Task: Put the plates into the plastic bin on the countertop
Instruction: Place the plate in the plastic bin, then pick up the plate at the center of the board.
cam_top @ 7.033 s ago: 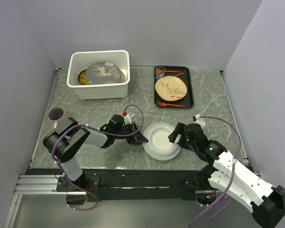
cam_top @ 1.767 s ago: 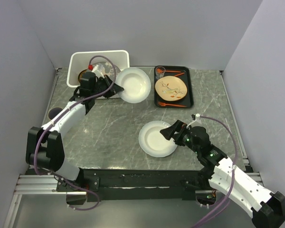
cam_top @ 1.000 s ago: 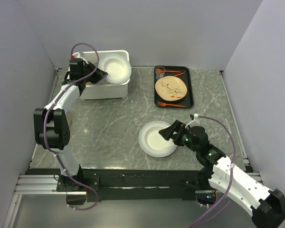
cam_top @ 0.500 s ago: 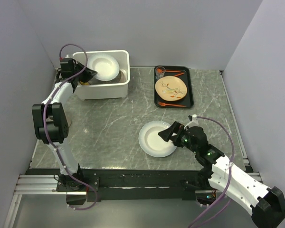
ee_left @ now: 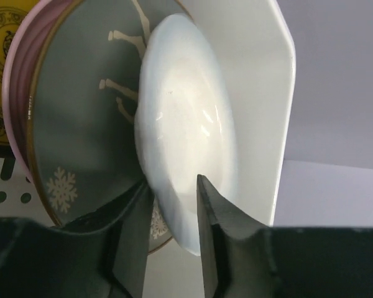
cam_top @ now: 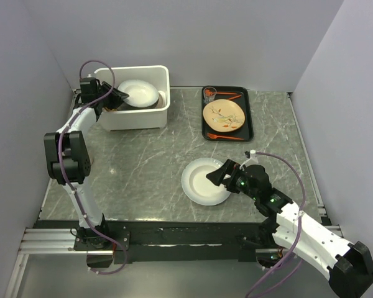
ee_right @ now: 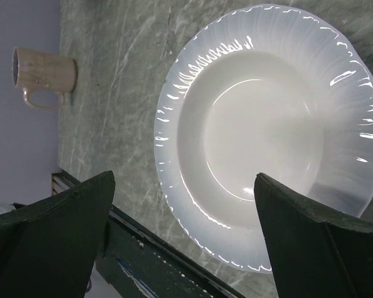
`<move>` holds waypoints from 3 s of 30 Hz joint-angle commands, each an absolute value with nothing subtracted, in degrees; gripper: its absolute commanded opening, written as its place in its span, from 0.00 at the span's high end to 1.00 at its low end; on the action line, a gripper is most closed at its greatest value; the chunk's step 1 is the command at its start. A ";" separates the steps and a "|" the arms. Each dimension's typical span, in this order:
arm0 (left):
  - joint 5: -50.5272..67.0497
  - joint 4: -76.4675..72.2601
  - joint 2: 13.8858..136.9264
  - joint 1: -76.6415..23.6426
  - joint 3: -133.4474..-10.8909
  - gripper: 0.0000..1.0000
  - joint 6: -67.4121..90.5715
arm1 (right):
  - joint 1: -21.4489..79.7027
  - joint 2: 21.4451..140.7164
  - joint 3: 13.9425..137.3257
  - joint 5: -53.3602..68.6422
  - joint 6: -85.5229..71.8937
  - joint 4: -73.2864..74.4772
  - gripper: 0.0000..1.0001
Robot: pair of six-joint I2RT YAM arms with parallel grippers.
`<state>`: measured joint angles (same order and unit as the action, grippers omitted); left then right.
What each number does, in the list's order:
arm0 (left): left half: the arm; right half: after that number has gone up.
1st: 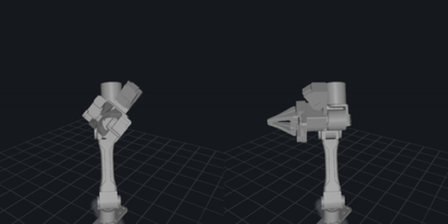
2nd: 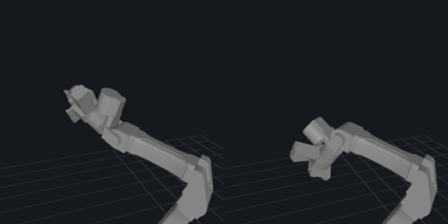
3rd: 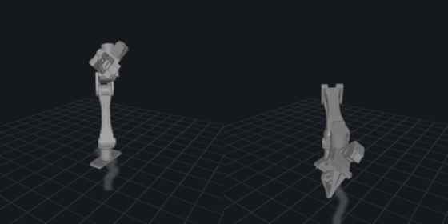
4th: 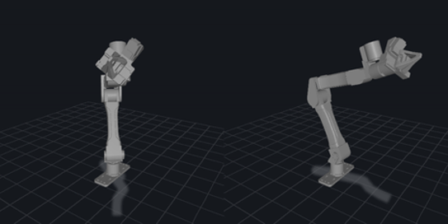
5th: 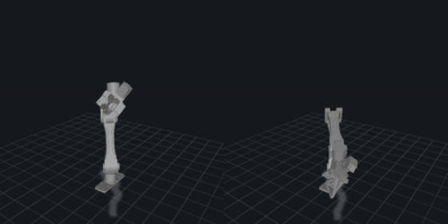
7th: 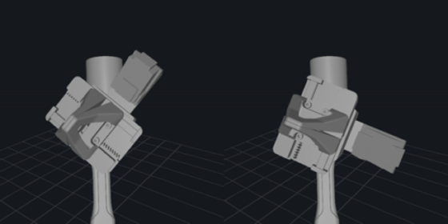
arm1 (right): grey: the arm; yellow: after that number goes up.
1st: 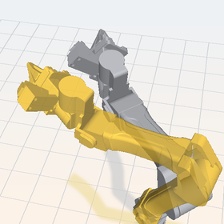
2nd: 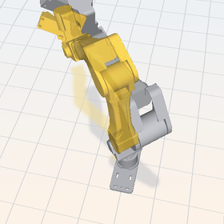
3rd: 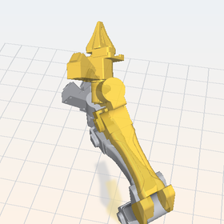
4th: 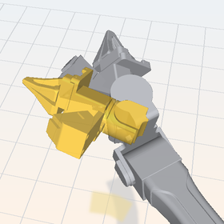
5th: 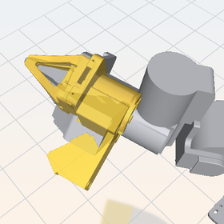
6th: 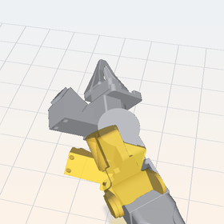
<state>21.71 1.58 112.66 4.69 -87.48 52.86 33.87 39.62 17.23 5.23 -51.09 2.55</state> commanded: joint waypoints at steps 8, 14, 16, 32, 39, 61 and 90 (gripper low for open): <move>14.35 2.46 106.10 5.89 -89.82 0.34 51.60 | 34.10 38.50 17.67 5.01 -50.01 0.26 0.00; 8.26 2.46 97.32 5.63 -86.40 0.23 49.58 | 34.10 38.58 17.58 5.10 -50.10 0.35 0.00; 8.52 1.94 95.28 5.01 -85.70 0.22 48.96 | 34.10 38.67 17.58 5.10 -50.01 0.26 0.00; 21.96 4.13 86.14 -9.75 -73.41 0.11 40.61 | 34.01 35.69 17.67 4.40 -50.36 2.37 0.00; 24.26 1.85 82.53 -16.87 -63.55 0.12 39.11 | 34.01 36.21 16.96 5.18 -51.06 1.14 0.00; 28.56 -11.86 98.61 -31.90 -51.07 0.26 43.07 | 34.01 38.15 15.73 5.80 -52.03 -1.23 0.00; 29.27 -13.45 104.33 -36.12 -51.77 0.99 44.30 | 34.01 36.65 15.21 5.54 -51.94 -0.53 0.00</move>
